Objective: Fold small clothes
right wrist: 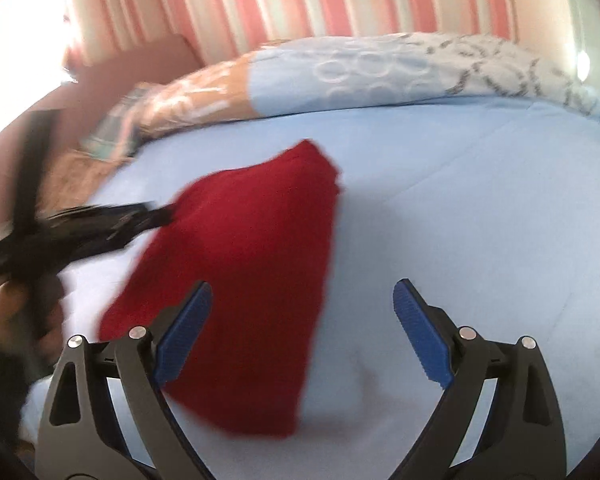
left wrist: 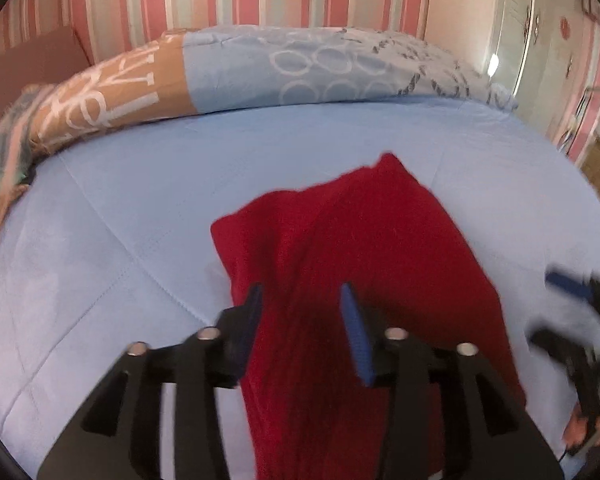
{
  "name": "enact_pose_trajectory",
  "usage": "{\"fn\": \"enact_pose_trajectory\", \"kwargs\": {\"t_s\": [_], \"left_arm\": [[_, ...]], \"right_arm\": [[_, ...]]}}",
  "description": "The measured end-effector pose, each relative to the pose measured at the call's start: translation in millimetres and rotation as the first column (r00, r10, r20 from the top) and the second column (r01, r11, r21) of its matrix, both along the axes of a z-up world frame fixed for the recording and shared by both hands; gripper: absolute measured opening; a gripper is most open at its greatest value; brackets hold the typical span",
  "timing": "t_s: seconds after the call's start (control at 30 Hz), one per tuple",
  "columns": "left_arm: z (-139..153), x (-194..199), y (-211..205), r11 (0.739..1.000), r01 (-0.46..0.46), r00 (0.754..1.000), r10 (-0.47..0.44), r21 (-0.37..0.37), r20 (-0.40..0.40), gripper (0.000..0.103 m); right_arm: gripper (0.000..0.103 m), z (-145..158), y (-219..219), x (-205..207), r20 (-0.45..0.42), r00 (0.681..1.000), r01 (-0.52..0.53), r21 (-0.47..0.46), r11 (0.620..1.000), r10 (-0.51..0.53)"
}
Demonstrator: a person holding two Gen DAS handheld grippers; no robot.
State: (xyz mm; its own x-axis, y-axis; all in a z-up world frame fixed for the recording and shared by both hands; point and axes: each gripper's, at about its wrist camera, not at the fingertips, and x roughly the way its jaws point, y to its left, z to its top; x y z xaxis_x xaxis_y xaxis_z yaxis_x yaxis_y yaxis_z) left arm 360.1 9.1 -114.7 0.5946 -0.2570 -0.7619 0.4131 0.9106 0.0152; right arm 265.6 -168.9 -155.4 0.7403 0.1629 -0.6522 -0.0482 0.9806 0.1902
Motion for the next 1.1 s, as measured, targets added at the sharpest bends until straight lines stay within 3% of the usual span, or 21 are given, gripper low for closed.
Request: {"fn": "enact_pose_trajectory", "kwargs": {"t_s": [0.1, 0.17, 0.27, 0.3, 0.4, 0.53, 0.63, 0.73, 0.8, 0.9, 1.0, 1.1], "left_arm": [[-28.4, -2.3, -5.1, 0.994, -0.048, 0.999, 0.05, 0.094, -0.015, 0.049], [-38.2, -0.3, -0.3, 0.994, -0.067, 0.997, 0.069, 0.083, -0.024, 0.05], [-46.9, 5.7, 8.7, 0.991, -0.103, 0.995, 0.104, 0.084, -0.003, 0.074], [-50.3, 7.7, 12.3, 0.991, -0.111, 0.994, 0.112, 0.079, -0.005, 0.079], [-47.7, 8.9, 23.5, 0.992, -0.122, 0.991, 0.123, 0.015, -0.046, 0.077], [-21.5, -9.6, 28.0, 0.99, -0.14, 0.99, 0.139, 0.02, 0.026, 0.076], [-17.3, -22.8, 42.5, 0.985, -0.165, 0.986, 0.163, -0.048, -0.044, 0.076], [-30.3, -38.0, 45.1, 0.986, -0.165, 0.984, 0.163, -0.025, -0.067, 0.076], [-43.5, -39.6, 44.6, 0.985, -0.173, 0.981, 0.172, 0.0, -0.087, 0.077], [-52.6, -35.4, 49.0, 0.983, -0.178, 0.978, 0.172, -0.039, -0.116, 0.078], [-54.3, -31.8, 46.1, 0.986, -0.163, 0.98, 0.158, -0.037, -0.118, 0.078], [-49.6, -33.9, 44.0, 0.988, -0.151, 0.984, 0.149, -0.014, -0.093, 0.077]], "right_arm": [[0.092, -15.5, 5.8, 17.3, -0.035, 0.999, 0.026, -0.086, 0.996, -0.029], [0.093, -27.9, 12.2, 25.4, -0.061, 0.998, 0.014, -0.116, 0.993, -0.021], [0.1, -48.1, 18.3, 36.9, -0.097, 0.995, 0.018, -0.155, 0.988, -0.034], [0.1, -53.2, 13.9, 40.0, -0.106, 0.994, 0.018, -0.131, 0.991, -0.032], [0.099, -50.5, 2.4, 43.0, -0.117, 0.993, 0.012, -0.061, 0.998, -0.019], [0.097, -1.4, -1.8, 33.0, 0.021, 0.999, -0.03, 0.022, 0.999, 0.029], [0.097, 23.0, 5.6, 56.7, 0.061, 0.995, -0.077, 0.061, 0.995, 0.073], [0.096, 24.5, 27.3, 101.6, 0.013, 0.991, -0.136, 0.045, 0.99, 0.136], [0.093, 10.6, 42.8, 131.5, -0.074, 0.983, -0.162, 0.056, 0.985, 0.166], [0.096, -10.6, 57.2, 150.9, -0.162, 0.975, -0.153, -0.005, 0.988, 0.15], [0.096, -22.0, 62.7, 154.8, -0.191, 0.972, -0.153, -0.064, 0.986, 0.138], [0.094, -8.9, 54.7, 136.2, -0.135, 0.978, -0.161, -0.014, 0.987, 0.157]]}}
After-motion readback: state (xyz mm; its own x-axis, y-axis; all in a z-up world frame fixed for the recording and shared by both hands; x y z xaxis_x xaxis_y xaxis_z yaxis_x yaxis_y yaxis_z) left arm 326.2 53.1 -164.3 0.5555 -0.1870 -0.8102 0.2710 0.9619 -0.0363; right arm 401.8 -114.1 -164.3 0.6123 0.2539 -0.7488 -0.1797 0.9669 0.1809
